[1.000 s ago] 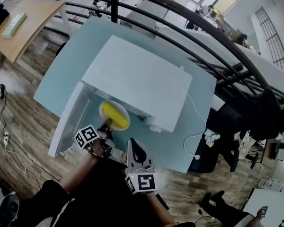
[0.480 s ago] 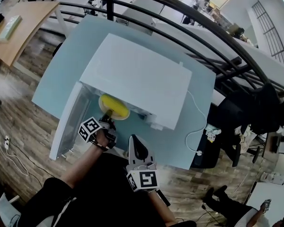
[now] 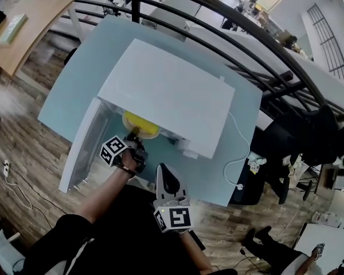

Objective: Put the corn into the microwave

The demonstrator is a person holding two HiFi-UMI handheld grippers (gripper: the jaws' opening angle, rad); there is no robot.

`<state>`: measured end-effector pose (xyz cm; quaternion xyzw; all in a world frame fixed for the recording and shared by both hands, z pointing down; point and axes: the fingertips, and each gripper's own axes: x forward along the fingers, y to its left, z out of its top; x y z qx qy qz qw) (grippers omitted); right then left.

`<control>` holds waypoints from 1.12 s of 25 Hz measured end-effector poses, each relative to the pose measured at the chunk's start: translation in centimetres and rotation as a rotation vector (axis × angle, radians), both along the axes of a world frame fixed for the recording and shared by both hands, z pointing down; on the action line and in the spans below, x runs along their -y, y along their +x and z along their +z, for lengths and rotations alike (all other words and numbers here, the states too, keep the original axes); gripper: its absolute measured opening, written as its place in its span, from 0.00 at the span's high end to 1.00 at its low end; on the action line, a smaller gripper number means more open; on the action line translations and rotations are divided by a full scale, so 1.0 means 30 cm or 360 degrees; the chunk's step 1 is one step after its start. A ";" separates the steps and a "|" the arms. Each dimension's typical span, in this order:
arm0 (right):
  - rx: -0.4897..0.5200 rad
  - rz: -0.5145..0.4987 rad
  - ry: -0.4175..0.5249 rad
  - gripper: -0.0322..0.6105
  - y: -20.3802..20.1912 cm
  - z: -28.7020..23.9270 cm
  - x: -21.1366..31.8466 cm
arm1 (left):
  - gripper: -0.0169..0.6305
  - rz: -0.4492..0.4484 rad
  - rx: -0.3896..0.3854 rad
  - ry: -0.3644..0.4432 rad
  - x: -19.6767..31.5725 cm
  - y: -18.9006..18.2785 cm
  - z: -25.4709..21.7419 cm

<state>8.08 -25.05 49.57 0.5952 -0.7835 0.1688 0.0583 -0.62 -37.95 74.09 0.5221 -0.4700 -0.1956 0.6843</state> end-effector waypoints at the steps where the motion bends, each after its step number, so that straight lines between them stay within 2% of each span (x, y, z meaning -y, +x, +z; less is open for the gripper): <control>1: 0.0004 0.0001 -0.0006 0.94 0.002 0.003 -0.001 | 0.92 -0.0004 0.0003 0.0001 0.005 0.003 0.001; 15: 0.0044 0.0087 -0.0040 0.94 0.064 0.023 0.000 | 0.92 -0.0041 0.0086 -0.0054 0.040 0.009 0.034; 21: 0.0050 0.0092 -0.0043 0.94 0.066 0.026 0.003 | 0.93 -0.0071 0.0149 -0.0116 0.057 0.013 0.044; 28: 0.0074 0.0091 -0.0066 0.94 0.058 0.042 0.000 | 0.91 0.0013 0.0230 -0.0105 0.073 0.030 0.044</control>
